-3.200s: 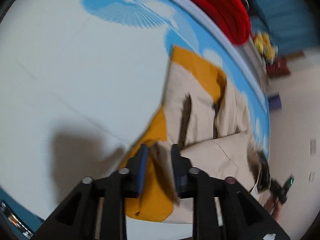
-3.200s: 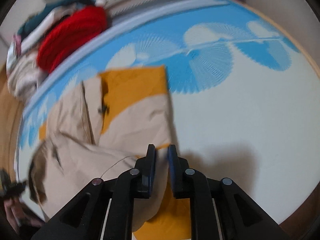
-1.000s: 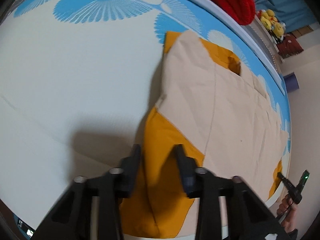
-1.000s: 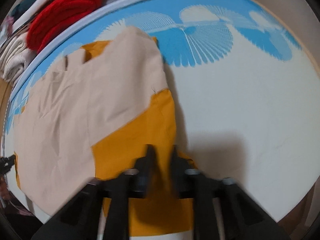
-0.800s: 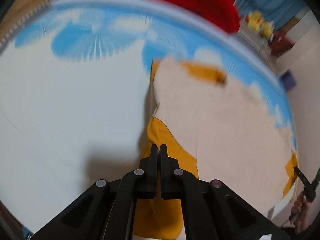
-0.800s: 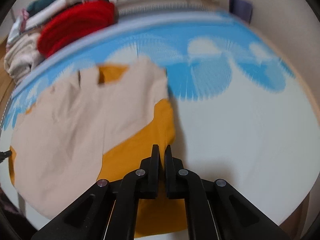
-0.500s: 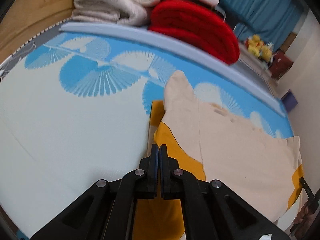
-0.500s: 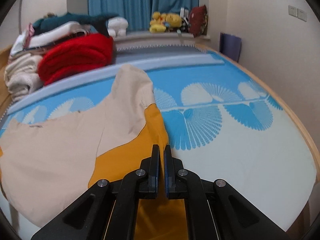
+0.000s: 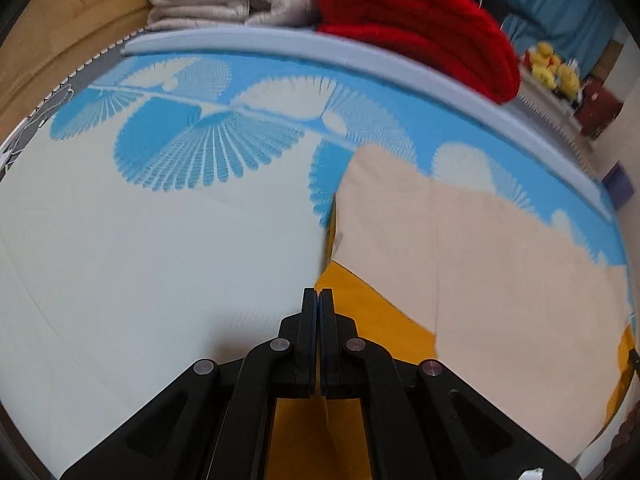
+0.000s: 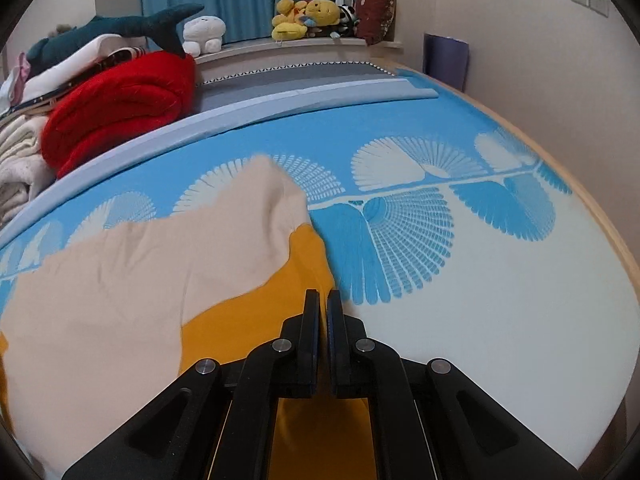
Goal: Fold large clothes
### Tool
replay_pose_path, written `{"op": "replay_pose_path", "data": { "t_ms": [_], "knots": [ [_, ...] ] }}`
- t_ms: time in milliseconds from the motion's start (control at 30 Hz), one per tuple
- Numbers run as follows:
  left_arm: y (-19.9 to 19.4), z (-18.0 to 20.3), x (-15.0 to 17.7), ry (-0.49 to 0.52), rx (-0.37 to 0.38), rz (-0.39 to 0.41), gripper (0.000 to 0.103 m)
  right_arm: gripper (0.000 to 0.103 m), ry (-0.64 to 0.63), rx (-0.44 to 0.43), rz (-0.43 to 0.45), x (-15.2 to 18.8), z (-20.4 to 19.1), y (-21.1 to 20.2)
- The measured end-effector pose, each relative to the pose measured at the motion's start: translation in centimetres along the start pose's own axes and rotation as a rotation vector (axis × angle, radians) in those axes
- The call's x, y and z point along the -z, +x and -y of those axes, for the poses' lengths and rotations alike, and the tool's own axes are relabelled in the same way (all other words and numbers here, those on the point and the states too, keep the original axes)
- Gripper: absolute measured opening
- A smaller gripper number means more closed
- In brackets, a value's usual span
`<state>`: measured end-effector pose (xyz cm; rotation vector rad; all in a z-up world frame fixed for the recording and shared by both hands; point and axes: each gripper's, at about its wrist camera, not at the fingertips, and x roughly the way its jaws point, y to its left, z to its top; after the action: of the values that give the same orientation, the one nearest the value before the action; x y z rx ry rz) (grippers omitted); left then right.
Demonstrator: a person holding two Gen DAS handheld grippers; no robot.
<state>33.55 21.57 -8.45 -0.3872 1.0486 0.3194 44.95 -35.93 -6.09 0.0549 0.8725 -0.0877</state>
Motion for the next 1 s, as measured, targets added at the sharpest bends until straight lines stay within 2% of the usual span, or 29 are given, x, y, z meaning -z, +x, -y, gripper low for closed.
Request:
{"op": "replay_pose_path", "data": {
  "t_ms": [100,200,233,300,367,433,467,500,567,633,667,733,800,833,933,1000],
  "knots": [
    [2.0,-0.3,0.5,0.014,-0.076,-0.083,0.0,0.003,0.0,0.044,-0.097,0.3,-0.2,2.9],
    [3.4,-1.5,1.4,-0.018,-0.098,-0.164,0.0,0.003,0.012,0.077,-0.188,1.0,-0.1,5.5],
    [3.1,-1.8,1.4,-0.03,-0.098,-0.163,0.0,0.004,0.021,0.071,-0.208,1.2,-0.1,6.0],
    [1.2,-1.9,1.1,-0.036,-0.105,-0.105,0.0,0.004,0.019,0.068,-0.247,1.6,0.1,6.7],
    [-1.1,-1.3,0.9,-0.003,-0.092,-0.035,0.0,0.014,0.028,0.073,-0.237,1.6,0.7,6.3],
    [-3.8,0.3,1.3,0.061,-0.049,0.033,0.001,0.015,0.041,0.093,-0.174,1.2,1.1,4.5],
    [-4.6,1.1,1.7,0.091,-0.022,0.047,0.007,0.015,0.042,0.099,-0.129,1.0,1.4,3.1],
    [-5.3,2.2,2.3,0.136,0.024,0.046,0.018,0.016,0.039,0.093,-0.099,0.9,1.5,2.3],
    [-5.4,4.3,3.8,0.22,0.096,-0.006,0.032,0.017,0.012,0.056,-0.039,1.0,1.6,-0.1],
    [-4.2,6.0,5.4,0.298,0.095,-0.094,0.032,0.017,-0.052,-0.011,-0.044,2.0,1.2,-1.6],
    [-3.3,6.6,6.1,0.33,0.069,-0.141,0.033,0.017,-0.085,-0.042,-0.08,2.6,1.0,-1.6],
    [-0.5,6.9,7.9,0.37,-0.024,-0.264,0.033,0.018,-0.143,-0.078,-0.225,4.6,0.5,-0.1],
    [1.1,5.9,8.3,0.33,-0.061,-0.322,0.036,0.018,-0.221,-0.035,-0.409,7.6,0.2,2.5],
    [0.8,5.5,8.1,0.293,-0.062,-0.315,0.036,0.018,-0.268,0.009,-0.474,8.9,0.0,3.3],
    [-0.7,5.2,8.1,0.292,-0.094,-0.273,0.031,0.018,-0.309,0.038,-0.466,9.4,-0.2,2.9],
    [-0.1,4.5,8.6,0.313,-0.124,-0.307,0.034,0.018,-0.28,0.039,-0.488,9.5,0.2,2.9]
  ]
}}
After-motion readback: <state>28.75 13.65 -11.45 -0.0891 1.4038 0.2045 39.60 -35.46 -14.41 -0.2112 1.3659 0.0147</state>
